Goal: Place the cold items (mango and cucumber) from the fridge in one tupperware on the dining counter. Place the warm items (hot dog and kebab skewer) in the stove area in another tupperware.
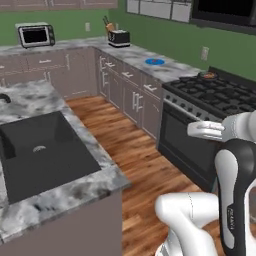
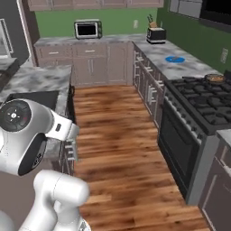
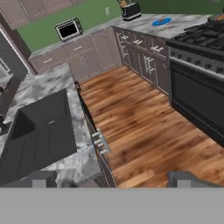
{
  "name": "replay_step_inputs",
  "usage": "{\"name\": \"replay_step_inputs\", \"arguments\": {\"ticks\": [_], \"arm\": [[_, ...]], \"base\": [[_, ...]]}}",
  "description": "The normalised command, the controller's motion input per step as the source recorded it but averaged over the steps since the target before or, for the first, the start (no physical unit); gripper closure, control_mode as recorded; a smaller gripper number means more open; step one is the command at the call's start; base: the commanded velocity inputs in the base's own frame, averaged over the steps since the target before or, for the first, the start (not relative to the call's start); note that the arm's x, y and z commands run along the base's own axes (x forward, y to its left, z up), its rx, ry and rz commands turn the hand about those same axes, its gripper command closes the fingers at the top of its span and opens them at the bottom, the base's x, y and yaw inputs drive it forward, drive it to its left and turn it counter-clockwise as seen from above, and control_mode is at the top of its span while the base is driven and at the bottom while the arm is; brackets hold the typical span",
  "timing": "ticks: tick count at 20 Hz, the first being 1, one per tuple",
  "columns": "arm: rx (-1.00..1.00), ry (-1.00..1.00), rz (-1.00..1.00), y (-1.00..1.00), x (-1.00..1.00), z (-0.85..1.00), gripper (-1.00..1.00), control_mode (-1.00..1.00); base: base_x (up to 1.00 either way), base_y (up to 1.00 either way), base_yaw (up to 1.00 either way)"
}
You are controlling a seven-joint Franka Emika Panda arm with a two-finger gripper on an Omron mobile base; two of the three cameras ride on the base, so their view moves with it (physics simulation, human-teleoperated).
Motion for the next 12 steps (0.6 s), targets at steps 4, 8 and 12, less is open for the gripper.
{"name": "replay_step_inputs", "arguments": {"ticks": [4,8,12], "arm": [[0.00,0.00,0.00,0.00,0.00,0.00,-1.00,1.00],[0.00,0.00,0.00,0.00,0.00,0.00,-1.00,1.00],[0.00,0.00,0.00,0.00,0.00,0.00,-1.00,1.00]], "base": [[0.60,-0.99,0.21],[0.88,-0.89,0.02],[1.00,-0.56,0.00]]}}
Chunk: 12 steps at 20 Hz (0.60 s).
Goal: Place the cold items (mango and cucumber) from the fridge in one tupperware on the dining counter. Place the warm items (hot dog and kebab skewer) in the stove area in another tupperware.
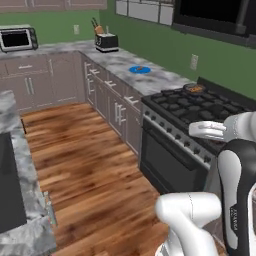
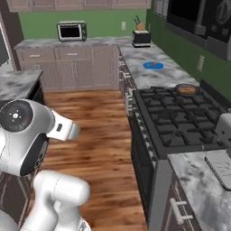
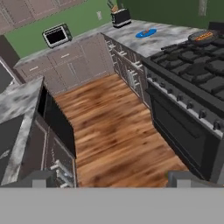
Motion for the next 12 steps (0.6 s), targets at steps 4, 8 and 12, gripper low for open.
{"name": "replay_step_inputs", "arguments": {"ticks": [4,8,12], "arm": [[0.00,0.00,0.00,0.00,0.00,0.00,-1.00,1.00],[0.00,0.00,0.00,0.00,0.00,0.00,-1.00,1.00],[0.00,0.00,0.00,0.00,0.00,0.00,-1.00,1.00]], "base": [[1.00,-0.28,0.00],[1.00,-0.06,-0.16],[1.00,0.08,-0.48]]}}
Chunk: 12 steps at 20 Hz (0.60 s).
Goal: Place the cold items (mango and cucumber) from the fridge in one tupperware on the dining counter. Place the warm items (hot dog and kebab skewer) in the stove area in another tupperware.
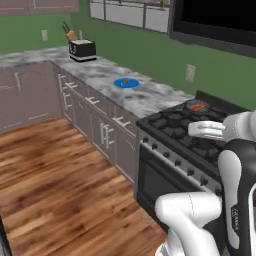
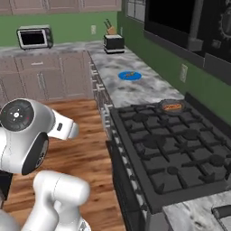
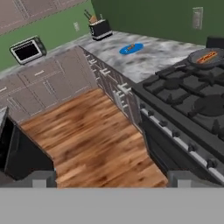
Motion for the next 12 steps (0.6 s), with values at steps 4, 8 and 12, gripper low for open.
{"name": "replay_step_inputs", "arguments": {"ticks": [4,8,12], "arm": [[0.00,0.00,0.00,0.00,0.00,0.00,-1.00,1.00],[0.00,0.00,0.00,0.00,0.00,0.00,-1.00,1.00],[0.00,0.00,0.00,0.00,0.00,0.00,-1.00,1.00]], "base": [[0.96,0.33,-0.74],[0.91,0.51,-0.86],[0.74,0.68,-0.81]]}}
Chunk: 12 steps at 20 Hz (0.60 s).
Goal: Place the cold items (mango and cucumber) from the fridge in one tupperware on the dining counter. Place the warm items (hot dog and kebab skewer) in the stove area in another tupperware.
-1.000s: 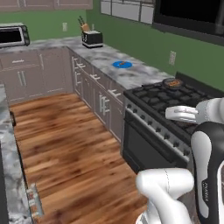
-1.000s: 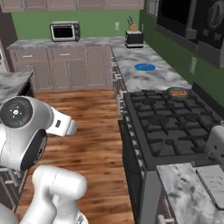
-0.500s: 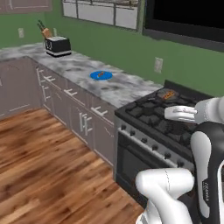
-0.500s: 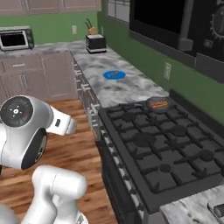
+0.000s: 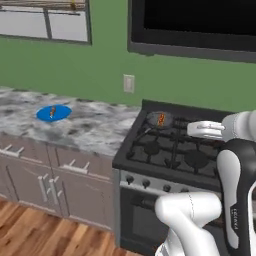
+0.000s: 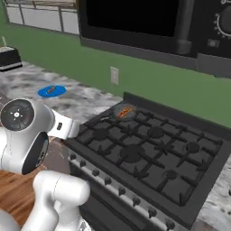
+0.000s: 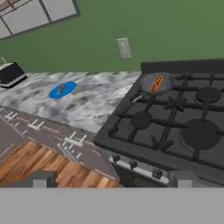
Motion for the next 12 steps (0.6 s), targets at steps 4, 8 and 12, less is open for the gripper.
{"name": "replay_step_inputs", "arguments": {"ticks": [4,8,12], "arm": [[0.00,0.00,0.00,0.00,0.00,0.00,-1.00,1.00],[0.00,0.00,0.00,0.00,0.00,0.00,-1.00,1.00],[0.00,0.00,0.00,0.00,0.00,0.00,-1.00,1.00]], "base": [[0.57,0.80,-0.73],[0.53,0.87,-0.70],[0.40,0.63,-0.54]]}}
